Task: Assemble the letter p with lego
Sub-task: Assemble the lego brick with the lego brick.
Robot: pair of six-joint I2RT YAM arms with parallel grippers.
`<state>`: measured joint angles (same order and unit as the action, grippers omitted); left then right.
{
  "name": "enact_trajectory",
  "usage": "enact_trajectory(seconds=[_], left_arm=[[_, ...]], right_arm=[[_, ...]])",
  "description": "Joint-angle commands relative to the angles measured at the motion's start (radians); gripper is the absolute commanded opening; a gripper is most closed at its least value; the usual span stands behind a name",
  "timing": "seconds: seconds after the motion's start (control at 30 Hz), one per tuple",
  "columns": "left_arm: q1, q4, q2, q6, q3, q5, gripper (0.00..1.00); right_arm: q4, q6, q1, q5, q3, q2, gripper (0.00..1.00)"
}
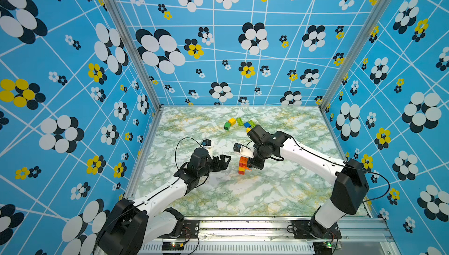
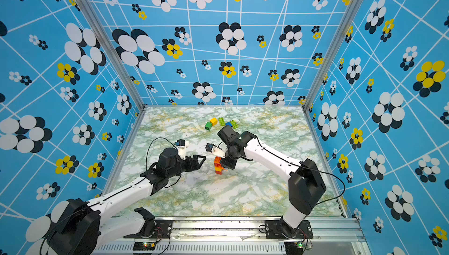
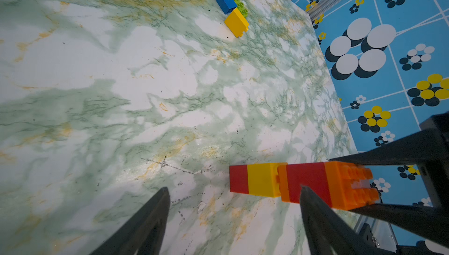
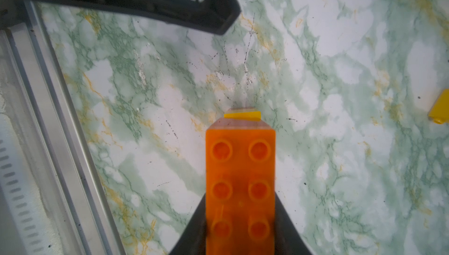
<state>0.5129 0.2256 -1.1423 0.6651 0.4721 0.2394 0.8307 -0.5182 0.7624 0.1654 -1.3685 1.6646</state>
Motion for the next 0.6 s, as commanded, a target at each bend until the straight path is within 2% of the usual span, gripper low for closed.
enact_trajectory(seconds=[0.0,0.57], left_arm=[[0.009,0.014,0.004,-0.005,-0.011,0.0,0.85],[0.009,0.018,-0.003,-0.007,-0.012,0.0,0.85]], right_arm=[[0.0,-0.014,-0.007,-0.012,0.018,0.012,0.21],[0.097,-0.056,-0.007,-0.001,0.004,0.059,0.2]])
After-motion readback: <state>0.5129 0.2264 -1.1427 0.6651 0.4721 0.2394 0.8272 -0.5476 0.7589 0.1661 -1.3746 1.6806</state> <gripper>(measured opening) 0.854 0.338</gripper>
